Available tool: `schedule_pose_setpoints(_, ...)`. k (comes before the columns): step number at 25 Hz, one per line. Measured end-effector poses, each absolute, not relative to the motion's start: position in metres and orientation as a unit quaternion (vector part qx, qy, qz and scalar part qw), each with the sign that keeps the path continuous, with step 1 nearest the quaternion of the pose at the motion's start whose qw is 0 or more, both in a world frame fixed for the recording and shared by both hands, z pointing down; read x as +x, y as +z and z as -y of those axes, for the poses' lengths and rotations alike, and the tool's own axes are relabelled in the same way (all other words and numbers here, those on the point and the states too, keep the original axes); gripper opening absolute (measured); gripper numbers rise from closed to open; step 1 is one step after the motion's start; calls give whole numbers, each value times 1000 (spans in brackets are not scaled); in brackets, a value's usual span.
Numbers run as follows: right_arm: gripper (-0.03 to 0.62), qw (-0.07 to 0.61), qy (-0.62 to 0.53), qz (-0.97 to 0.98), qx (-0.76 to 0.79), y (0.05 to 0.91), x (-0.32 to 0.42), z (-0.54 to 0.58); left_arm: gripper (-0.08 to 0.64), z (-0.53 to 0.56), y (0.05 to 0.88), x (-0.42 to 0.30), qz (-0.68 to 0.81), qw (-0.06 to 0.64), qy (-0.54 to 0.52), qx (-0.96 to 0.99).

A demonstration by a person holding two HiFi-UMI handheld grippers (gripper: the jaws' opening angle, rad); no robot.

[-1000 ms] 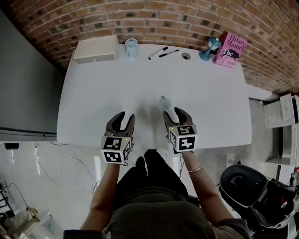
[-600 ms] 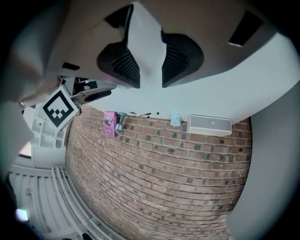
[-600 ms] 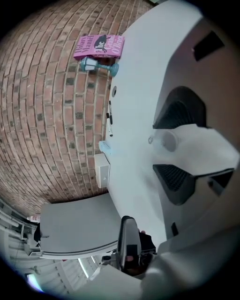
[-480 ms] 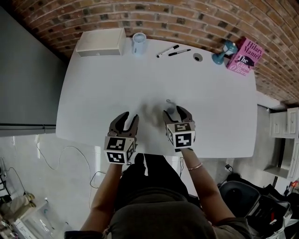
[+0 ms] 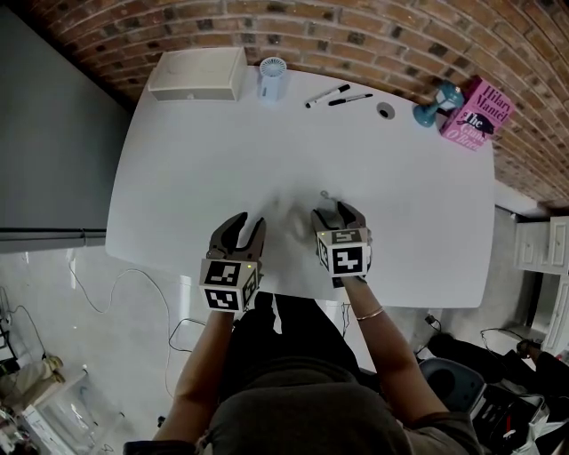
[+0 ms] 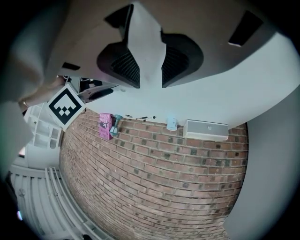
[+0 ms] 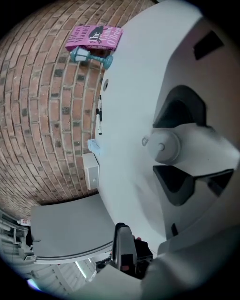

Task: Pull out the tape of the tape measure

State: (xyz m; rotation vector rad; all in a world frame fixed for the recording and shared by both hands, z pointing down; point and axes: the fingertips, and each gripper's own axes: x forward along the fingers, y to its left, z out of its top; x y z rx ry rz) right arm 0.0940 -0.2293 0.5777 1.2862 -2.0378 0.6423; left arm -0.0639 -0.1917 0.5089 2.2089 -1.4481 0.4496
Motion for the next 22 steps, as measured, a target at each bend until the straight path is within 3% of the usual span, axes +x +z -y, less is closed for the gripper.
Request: schedule_pose_setpoints(22,221,314,160,818,454,558,76,219,143,188,504,-71,517,219,163,811)
